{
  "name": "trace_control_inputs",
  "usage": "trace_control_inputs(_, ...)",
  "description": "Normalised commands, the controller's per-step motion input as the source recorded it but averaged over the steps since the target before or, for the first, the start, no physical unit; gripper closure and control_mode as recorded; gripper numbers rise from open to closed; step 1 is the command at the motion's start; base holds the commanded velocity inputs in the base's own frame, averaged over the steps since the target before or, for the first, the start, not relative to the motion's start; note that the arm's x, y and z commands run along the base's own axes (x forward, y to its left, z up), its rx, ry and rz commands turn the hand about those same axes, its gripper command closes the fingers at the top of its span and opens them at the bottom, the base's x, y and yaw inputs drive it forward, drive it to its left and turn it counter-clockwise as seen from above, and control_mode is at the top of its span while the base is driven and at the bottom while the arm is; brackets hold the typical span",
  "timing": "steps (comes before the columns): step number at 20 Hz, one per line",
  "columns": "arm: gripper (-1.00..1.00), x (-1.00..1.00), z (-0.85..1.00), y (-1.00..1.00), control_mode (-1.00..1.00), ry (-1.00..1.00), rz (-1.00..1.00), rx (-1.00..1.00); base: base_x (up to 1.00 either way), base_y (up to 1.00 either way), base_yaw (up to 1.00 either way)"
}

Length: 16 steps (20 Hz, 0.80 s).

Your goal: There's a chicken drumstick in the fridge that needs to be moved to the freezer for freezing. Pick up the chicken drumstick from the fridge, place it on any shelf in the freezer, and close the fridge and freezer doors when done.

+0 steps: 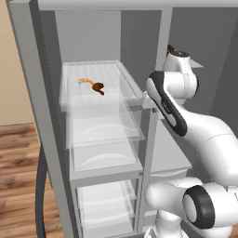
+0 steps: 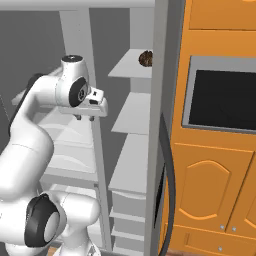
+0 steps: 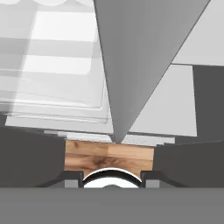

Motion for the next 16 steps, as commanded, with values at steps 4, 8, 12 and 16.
trace_control_inputs(4, -1.00, -0.34, 0.00, 0.35, -1.00, 0.00, 0.00, 0.04, 0.00, 0.00, 0.00)
trace_control_inputs(8, -1.00, -0.22, 0.03, 0.79, -1.00, -0.10, 0.04, 0.00, 0.00, 0.00, 0.00)
trace_control_inputs(12, -1.00, -0.01, 0.29, 0.67, -1.00, -0.25, 0.17, -0.03, 0.00, 0.00, 0.00)
trace_control_inputs(16, -1.00, 0.11, 0.25, 0.49, -1.00, -0.27, 0.18, -0.01, 0.00, 0.00, 0.00)
